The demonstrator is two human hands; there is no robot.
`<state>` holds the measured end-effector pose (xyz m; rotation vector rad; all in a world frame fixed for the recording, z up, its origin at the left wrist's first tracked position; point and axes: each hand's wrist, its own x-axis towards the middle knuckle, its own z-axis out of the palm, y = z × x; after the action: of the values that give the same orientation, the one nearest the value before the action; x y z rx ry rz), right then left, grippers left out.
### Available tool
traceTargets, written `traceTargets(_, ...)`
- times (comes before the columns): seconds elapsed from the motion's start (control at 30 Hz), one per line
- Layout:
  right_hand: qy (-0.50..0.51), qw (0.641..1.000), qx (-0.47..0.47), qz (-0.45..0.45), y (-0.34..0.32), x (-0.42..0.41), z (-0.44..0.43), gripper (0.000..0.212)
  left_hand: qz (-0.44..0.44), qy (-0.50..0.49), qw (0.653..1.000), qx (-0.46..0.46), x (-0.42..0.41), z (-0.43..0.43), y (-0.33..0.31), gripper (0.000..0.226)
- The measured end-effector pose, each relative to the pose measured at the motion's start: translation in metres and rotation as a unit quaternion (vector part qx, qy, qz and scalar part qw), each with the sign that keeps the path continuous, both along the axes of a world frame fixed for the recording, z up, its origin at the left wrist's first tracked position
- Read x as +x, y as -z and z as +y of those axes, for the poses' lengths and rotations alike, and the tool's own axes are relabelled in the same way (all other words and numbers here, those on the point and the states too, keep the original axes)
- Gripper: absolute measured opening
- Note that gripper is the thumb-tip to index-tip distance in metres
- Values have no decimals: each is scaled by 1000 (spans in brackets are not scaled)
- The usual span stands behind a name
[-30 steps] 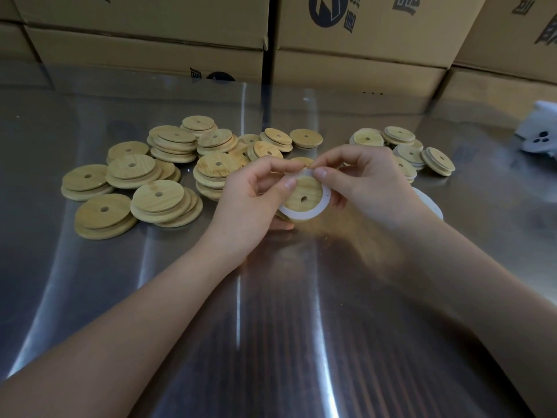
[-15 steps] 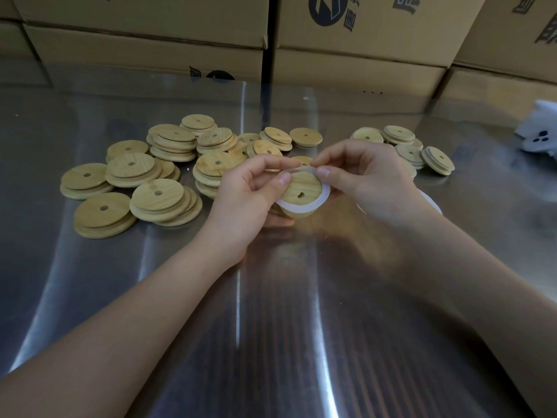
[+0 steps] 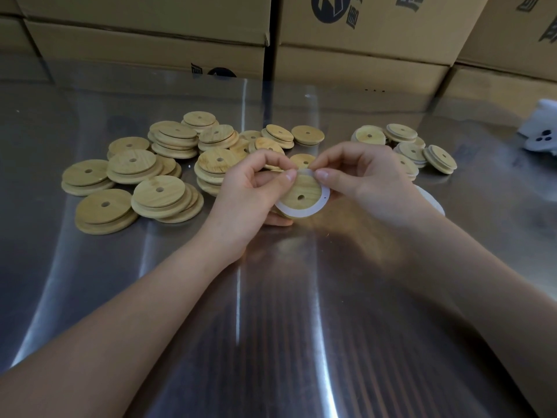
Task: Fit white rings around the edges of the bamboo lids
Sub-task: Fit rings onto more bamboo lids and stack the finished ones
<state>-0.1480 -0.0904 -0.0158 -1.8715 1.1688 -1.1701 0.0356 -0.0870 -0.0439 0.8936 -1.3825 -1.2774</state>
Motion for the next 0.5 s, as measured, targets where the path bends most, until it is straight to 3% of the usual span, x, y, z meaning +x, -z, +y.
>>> traceTargets(0.5, 11, 995, -78, 58, -1, 4, 5, 22, -65, -33, 993, -97, -2, 3, -4, 13)
